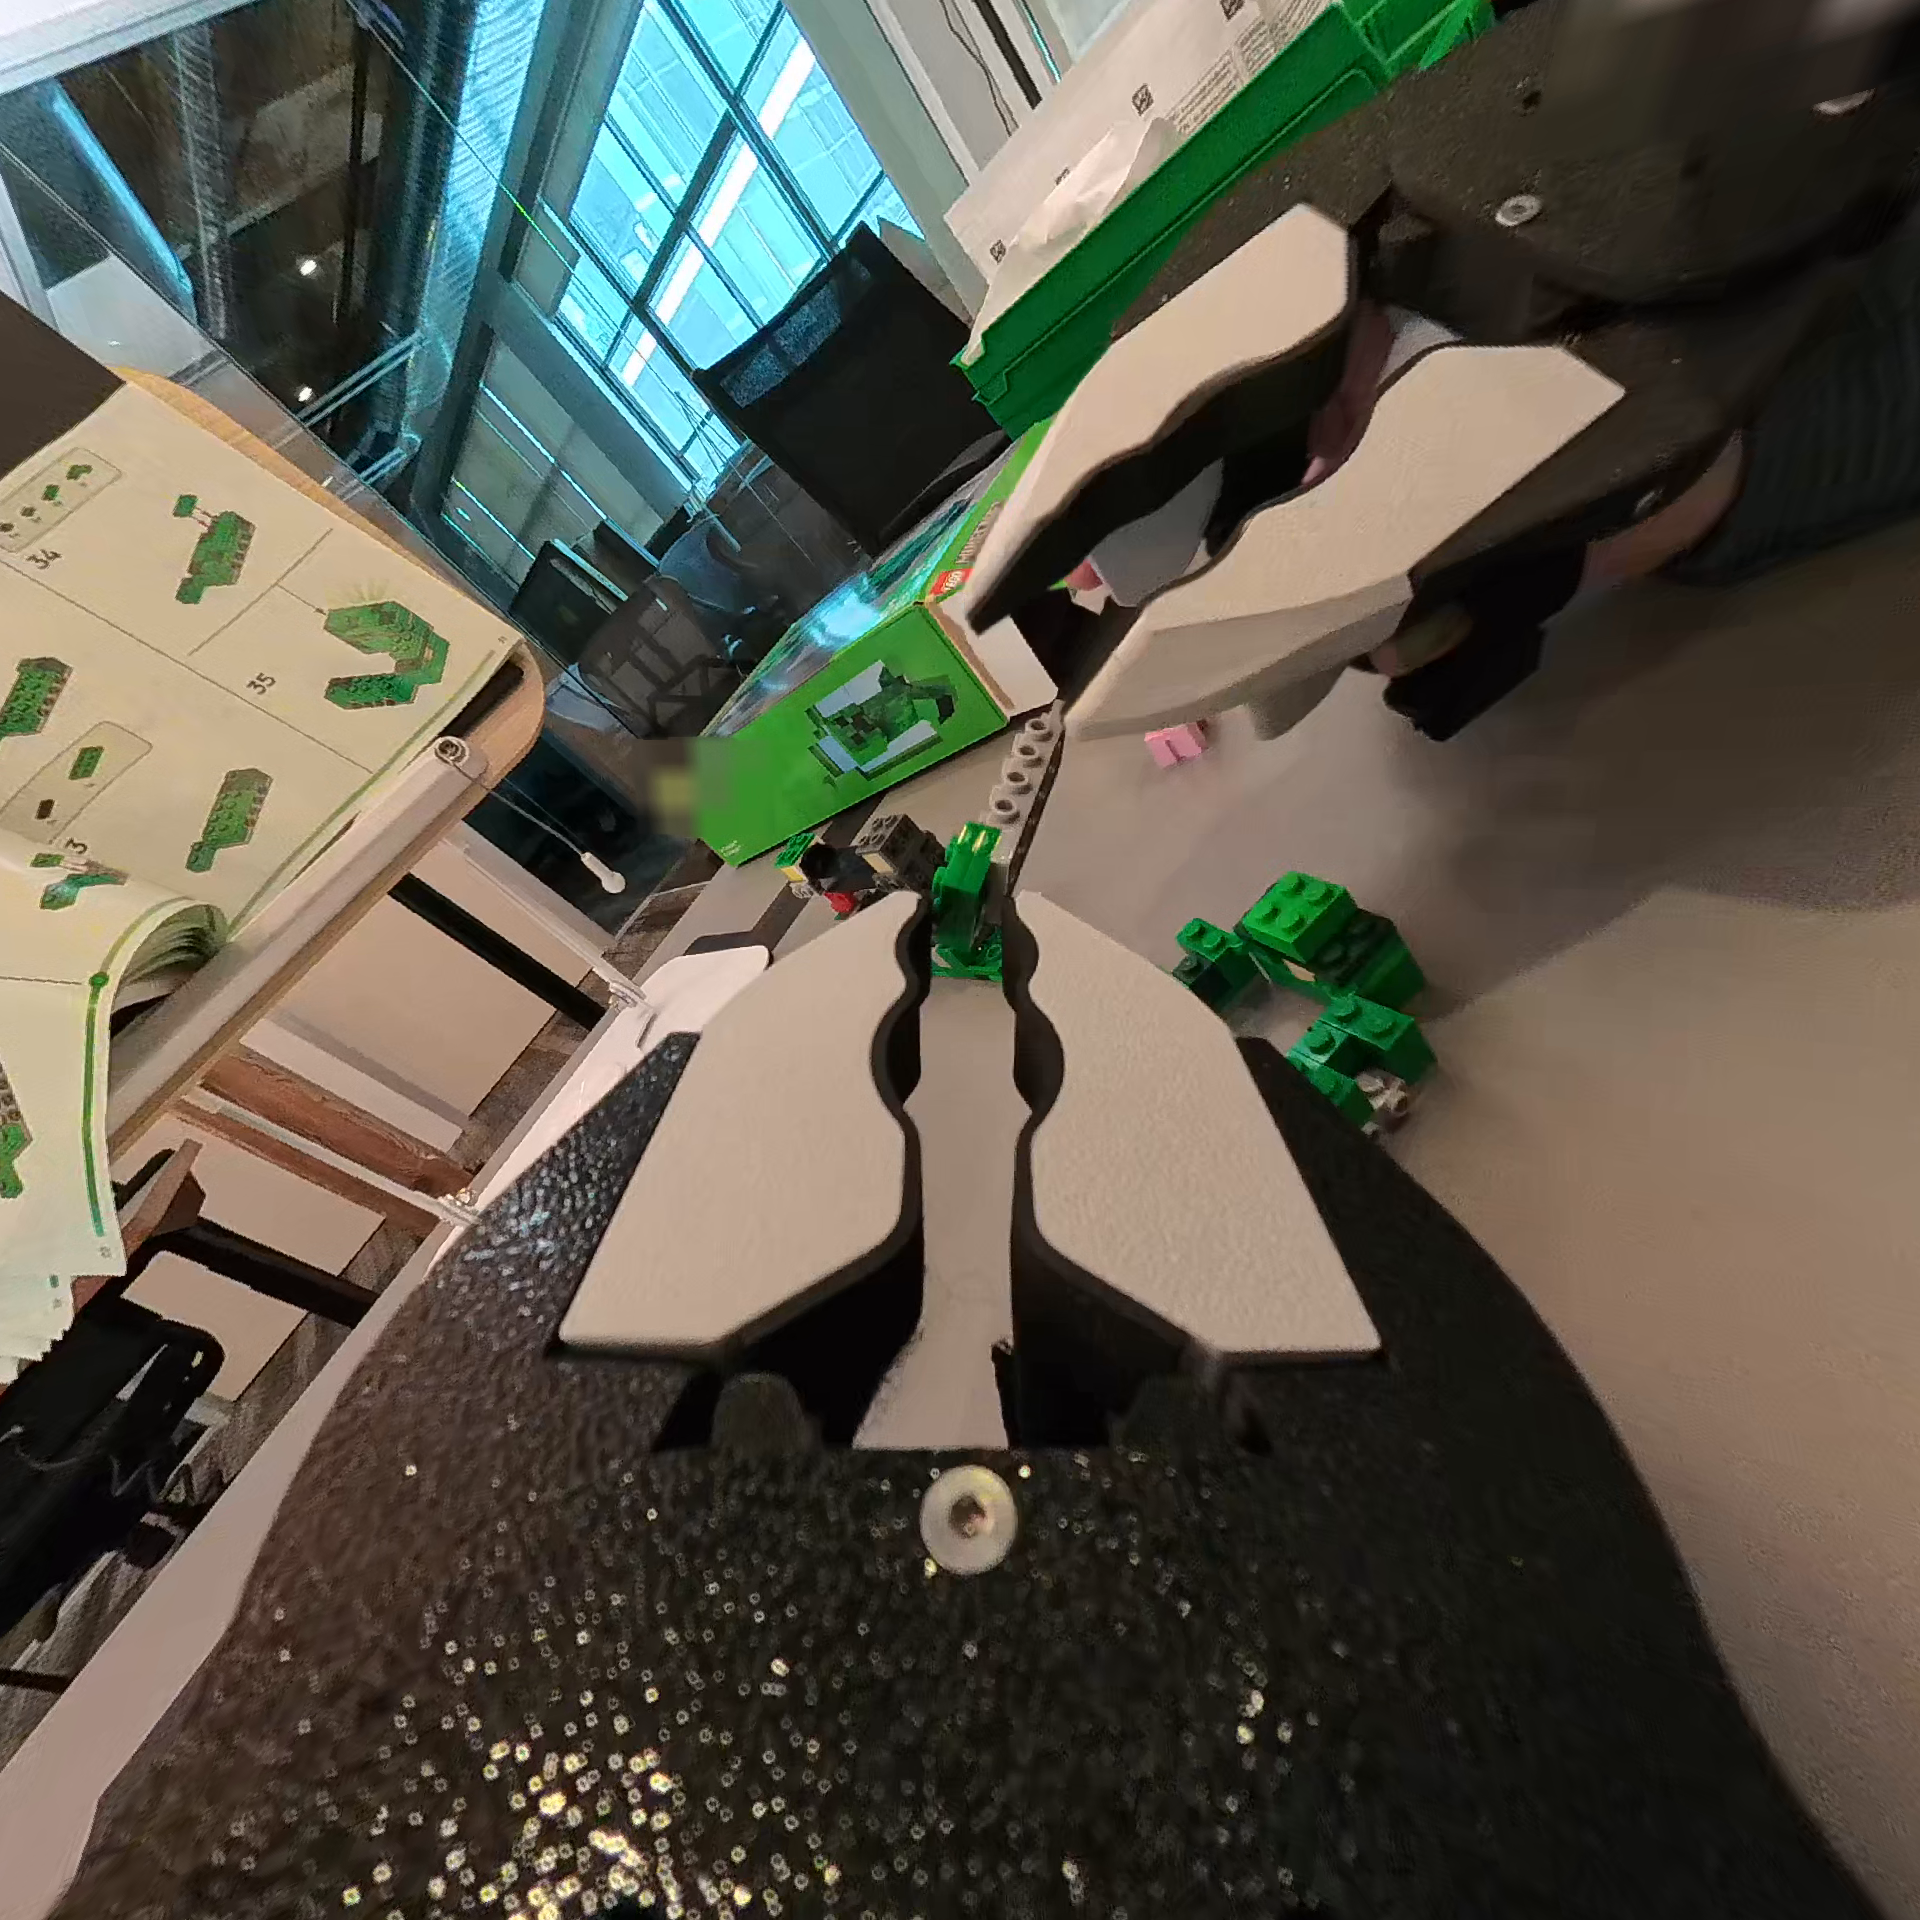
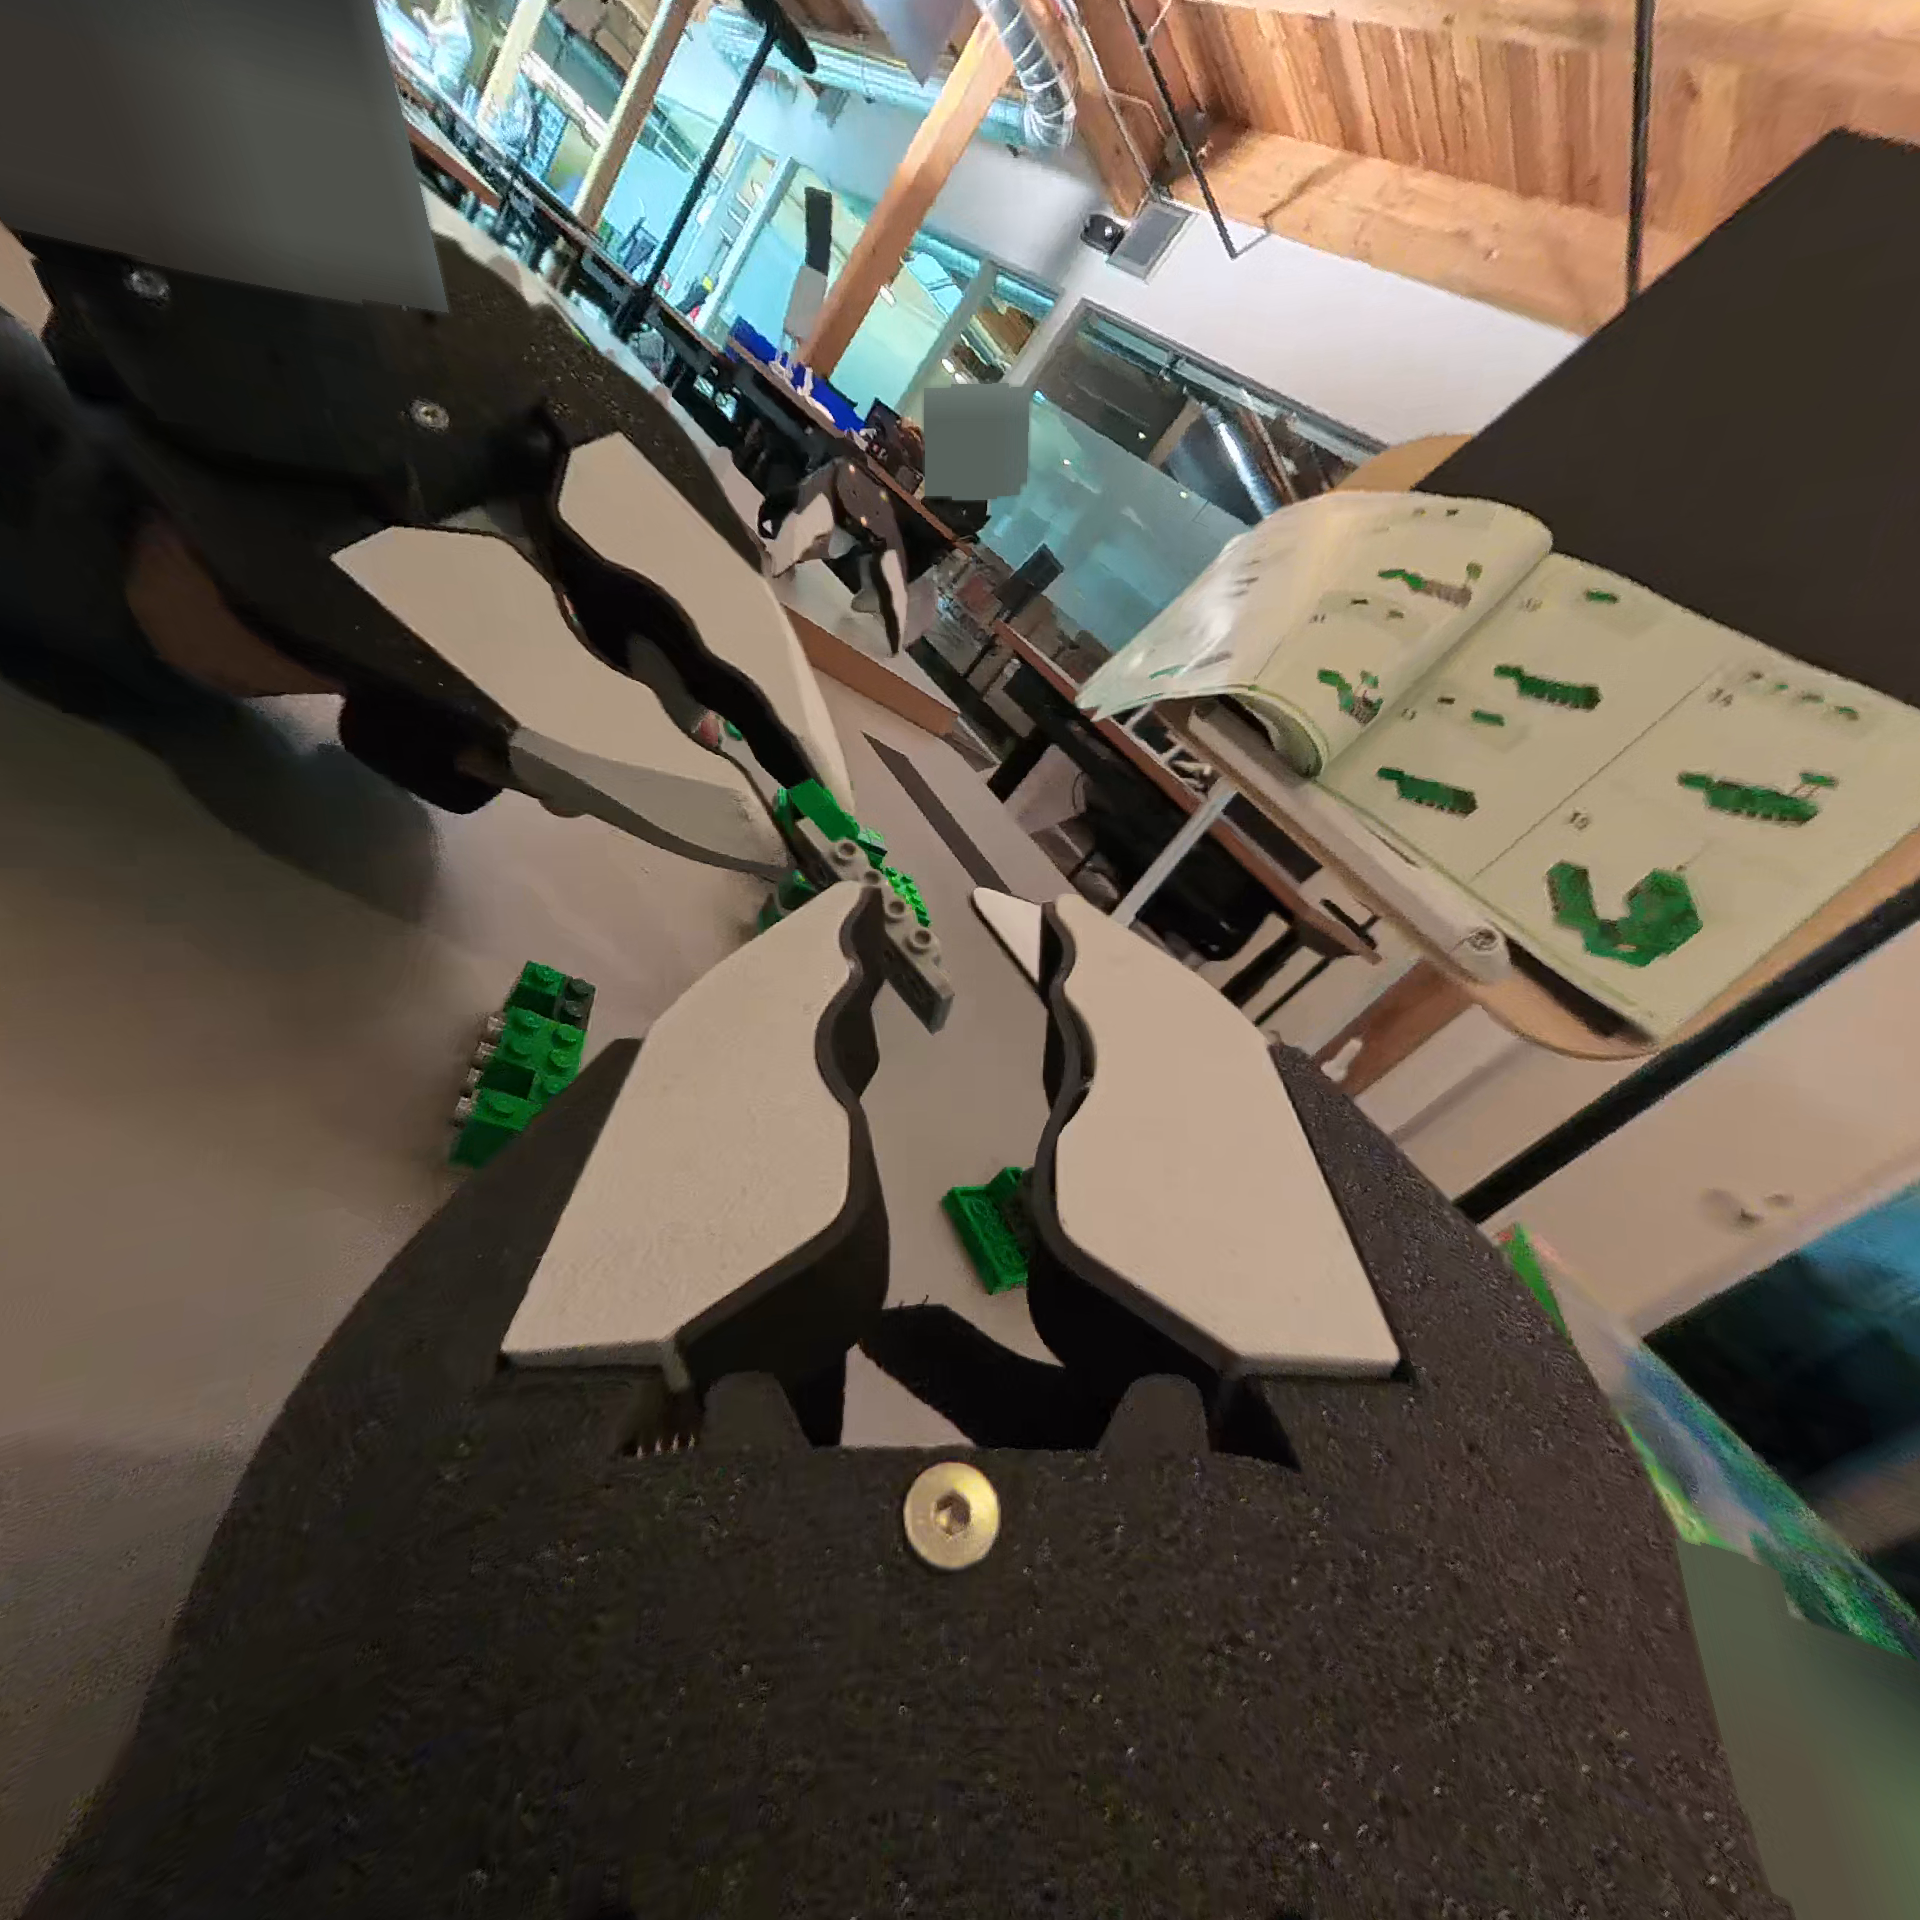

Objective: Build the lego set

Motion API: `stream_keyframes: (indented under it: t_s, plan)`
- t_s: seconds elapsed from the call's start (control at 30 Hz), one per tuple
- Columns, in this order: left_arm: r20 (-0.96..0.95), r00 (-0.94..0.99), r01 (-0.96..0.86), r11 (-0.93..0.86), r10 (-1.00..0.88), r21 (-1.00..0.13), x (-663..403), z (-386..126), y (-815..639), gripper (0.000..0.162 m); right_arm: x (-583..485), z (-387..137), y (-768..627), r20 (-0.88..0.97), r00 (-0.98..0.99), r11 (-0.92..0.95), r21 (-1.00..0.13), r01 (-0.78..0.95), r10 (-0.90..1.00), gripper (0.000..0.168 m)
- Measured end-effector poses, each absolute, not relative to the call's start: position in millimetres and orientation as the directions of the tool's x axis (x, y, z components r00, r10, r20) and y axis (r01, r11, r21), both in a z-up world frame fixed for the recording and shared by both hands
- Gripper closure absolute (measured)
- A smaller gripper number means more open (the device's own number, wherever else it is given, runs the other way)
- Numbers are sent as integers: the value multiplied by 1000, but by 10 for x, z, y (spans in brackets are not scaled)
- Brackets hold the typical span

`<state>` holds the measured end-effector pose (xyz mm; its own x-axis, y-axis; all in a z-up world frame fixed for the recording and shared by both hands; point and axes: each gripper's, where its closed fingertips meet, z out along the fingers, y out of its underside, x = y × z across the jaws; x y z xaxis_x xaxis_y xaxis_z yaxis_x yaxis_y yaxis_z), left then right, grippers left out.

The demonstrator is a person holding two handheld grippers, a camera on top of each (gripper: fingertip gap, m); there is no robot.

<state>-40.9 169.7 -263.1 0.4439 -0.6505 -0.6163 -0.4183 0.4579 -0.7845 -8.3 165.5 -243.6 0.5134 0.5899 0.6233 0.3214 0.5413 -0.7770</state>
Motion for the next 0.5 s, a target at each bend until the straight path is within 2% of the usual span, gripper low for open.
stream_keyframes:
  t_s: [0.2,0.5]
  plan:
    - [-621,446,-420,462,-644,-781,-414,-2632,1702,150,53,-2305,1741,624,606,555,-762,333,493,144]
    - [-630,479,-430,463,-611,-775,-445,-2605,1748,149,159,-2317,1855,612,650,521,-771,365,451,153]
